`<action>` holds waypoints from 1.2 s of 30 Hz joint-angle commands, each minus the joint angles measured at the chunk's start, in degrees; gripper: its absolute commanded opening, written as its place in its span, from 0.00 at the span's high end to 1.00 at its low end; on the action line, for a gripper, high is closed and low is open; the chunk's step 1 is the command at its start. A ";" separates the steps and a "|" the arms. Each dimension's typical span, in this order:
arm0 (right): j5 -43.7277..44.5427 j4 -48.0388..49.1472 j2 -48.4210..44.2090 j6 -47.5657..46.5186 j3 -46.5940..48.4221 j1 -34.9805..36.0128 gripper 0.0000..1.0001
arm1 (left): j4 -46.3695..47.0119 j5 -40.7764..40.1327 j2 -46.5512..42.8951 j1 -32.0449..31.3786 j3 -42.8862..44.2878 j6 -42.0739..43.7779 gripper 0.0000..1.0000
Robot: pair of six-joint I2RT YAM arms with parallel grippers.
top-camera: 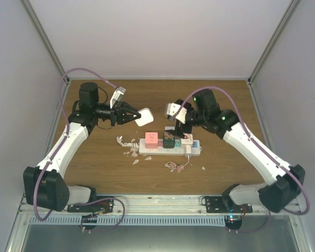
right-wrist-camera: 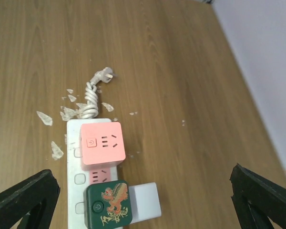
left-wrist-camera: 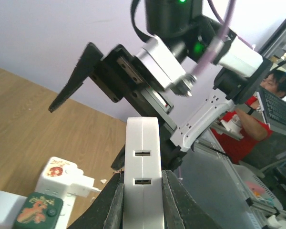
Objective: Pull the plug off the socket
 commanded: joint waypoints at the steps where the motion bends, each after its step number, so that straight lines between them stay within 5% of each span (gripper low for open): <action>1: -14.56 -12.93 7.33 1.66 8.09 -7.02 0.02 | -2.19 -0.88 2.75 0.99 3.57 6.78 1.00; 7: -30.01 -20.39 16.19 0.29 14.23 -9.31 0.08 | -6.72 -1.86 5.41 0.76 5.76 14.95 1.00; 14: -46.81 -0.48 15.85 17.72 7.77 -9.32 0.14 | -0.51 -6.46 2.10 -1.41 1.83 12.95 1.00; 27: -47.74 22.08 14.01 34.28 0.03 -6.39 0.31 | -1.09 -11.24 0.58 -5.02 1.07 11.57 1.00; 36: -47.05 25.24 11.47 35.84 -0.41 -3.40 0.49 | -2.27 -14.29 0.90 -5.93 1.13 12.61 1.00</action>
